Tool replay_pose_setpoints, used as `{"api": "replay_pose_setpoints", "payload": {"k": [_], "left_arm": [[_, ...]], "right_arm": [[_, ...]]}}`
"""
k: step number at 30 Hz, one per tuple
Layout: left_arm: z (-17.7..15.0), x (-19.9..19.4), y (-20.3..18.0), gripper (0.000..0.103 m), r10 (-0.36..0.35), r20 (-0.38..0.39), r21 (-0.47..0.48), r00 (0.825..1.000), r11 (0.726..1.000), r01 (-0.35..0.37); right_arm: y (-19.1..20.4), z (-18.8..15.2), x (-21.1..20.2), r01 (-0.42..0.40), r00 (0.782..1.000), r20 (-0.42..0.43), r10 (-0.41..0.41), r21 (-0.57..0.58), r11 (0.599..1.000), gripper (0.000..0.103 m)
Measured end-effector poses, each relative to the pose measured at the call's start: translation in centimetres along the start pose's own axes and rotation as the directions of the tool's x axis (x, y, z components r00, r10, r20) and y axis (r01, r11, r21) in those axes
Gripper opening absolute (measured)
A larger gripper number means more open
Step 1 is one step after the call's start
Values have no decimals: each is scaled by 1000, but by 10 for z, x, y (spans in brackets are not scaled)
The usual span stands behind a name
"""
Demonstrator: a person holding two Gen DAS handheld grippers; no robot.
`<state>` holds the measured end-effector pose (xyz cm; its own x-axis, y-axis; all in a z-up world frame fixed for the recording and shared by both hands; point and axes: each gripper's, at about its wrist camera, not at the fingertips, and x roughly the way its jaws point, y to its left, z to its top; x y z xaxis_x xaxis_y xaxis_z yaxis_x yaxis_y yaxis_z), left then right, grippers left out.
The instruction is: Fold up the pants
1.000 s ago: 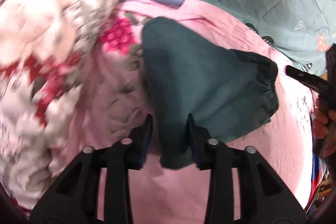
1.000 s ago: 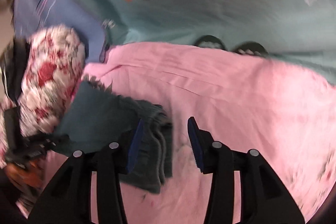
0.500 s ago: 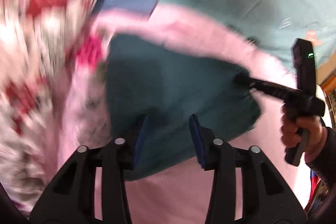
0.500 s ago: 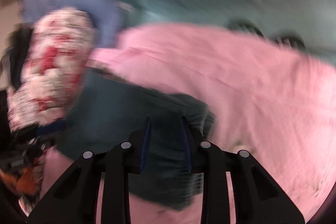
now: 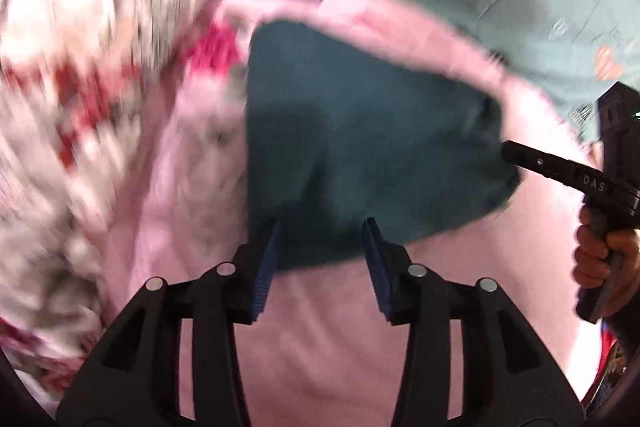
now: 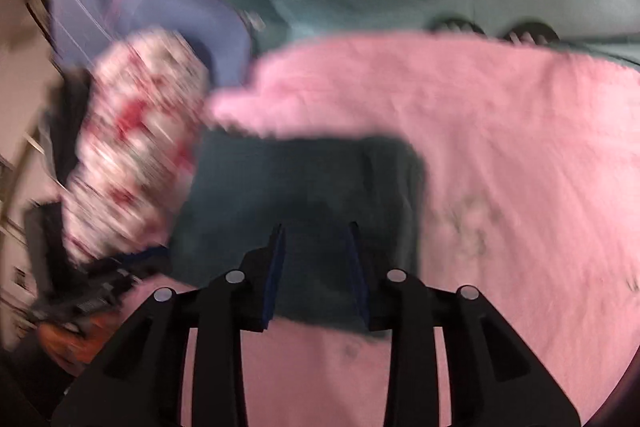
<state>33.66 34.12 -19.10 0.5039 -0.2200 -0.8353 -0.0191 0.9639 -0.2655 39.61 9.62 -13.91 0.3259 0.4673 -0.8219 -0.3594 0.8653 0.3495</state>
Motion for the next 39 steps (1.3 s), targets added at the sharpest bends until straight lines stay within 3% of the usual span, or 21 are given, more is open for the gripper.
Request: {"api": "replay_pose_setpoints", "payload": {"k": [3, 5, 6, 11, 14, 20, 27, 39], "left_arm": [[-6, -3, -4, 44, 46, 2, 28, 999, 999, -46], [-3, -20, -9, 74, 66, 13, 11, 998, 998, -66], [-3, -32, -11, 83, 93, 41, -1, 995, 996, -93], [-11, -82, -27, 94, 150, 71, -53, 986, 988, -147], [-22, -110, -39, 96, 164, 73, -65, 984, 985, -160], [-51, -167, -61, 97, 185, 110, -31, 977, 983, -182], [-72, -208, -80, 98, 218, 162, 17, 962, 975, -223], [-103, -234, -101, 98, 211, 178, 68, 961, 972, -226]], "right_arm": [[12, -3, -9, 30, 1000, 4, -30, -2, 1000, 36], [27, -5, -30, 31, 999, 26, -32, 17, 999, 54], [35, -8, -40, 38, 998, 48, -39, 15, 999, 57], [74, -37, -84, 184, 980, 79, -182, -21, 983, 96], [91, -56, -117, 220, 968, 123, -218, -2, 975, 102], [116, -85, -159, 292, 944, 170, -283, -27, 956, 102], [137, -111, -189, 290, 939, 201, -279, -27, 957, 102], [146, -149, -213, 294, 937, 204, -282, -28, 956, 102]]}}
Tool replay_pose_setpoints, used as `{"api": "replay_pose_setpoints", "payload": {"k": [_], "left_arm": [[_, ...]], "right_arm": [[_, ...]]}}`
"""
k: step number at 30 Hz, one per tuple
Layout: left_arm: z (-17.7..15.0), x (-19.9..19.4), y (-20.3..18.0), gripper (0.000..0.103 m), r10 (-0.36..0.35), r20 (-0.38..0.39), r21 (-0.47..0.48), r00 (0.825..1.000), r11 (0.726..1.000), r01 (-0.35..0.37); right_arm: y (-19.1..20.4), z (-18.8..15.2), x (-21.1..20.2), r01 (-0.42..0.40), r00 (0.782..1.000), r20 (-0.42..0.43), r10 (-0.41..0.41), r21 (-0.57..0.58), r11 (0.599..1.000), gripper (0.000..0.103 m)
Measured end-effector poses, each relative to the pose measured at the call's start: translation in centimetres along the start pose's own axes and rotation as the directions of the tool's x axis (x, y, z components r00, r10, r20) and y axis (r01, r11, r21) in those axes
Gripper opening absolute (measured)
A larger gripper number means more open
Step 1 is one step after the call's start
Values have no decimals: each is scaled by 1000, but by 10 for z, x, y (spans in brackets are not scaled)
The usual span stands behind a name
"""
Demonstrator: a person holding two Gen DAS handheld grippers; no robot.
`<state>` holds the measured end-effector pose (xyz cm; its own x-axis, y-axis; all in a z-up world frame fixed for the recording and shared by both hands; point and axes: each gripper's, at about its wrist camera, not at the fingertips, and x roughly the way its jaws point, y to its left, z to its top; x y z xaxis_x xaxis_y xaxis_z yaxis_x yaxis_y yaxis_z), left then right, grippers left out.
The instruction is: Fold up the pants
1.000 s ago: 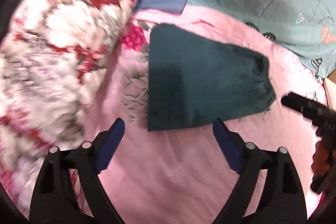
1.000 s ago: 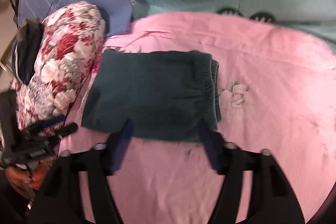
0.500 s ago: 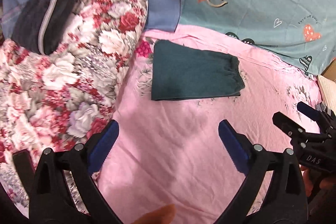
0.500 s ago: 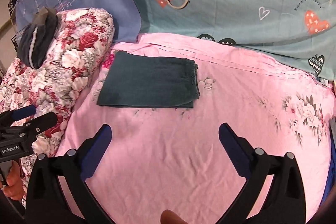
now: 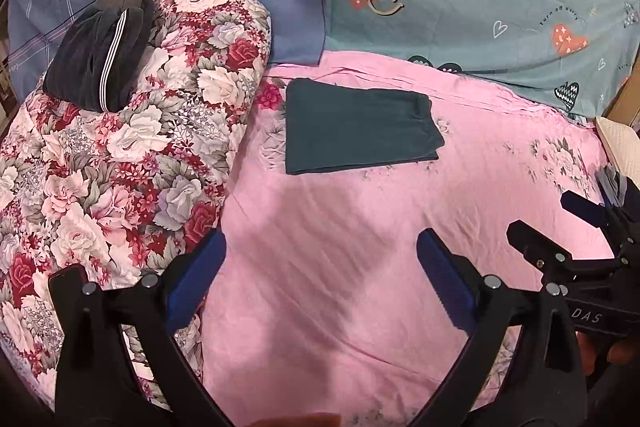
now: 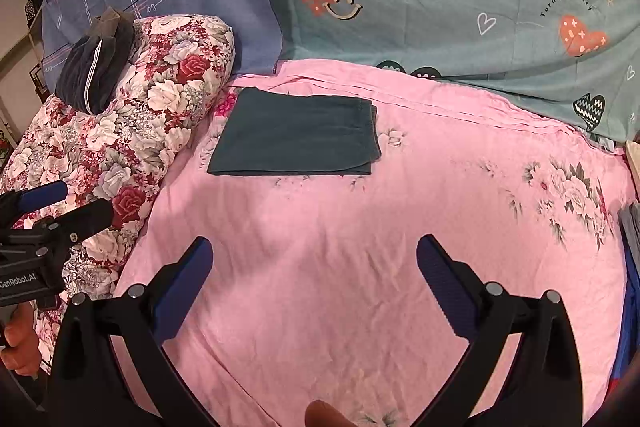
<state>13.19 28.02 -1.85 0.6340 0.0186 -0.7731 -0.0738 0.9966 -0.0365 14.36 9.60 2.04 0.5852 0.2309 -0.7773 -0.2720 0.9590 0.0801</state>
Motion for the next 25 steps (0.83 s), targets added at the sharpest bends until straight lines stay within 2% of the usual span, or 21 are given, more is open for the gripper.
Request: {"api": "replay_pose_setpoints", "payload": {"k": [25], "left_arm": [[-10, -21, -18, 98, -6, 24, 24, 1000, 1000, 6]], "right_arm": [[-11, -10, -22, 10, 1000, 16, -10, 15, 1000, 102]]}}
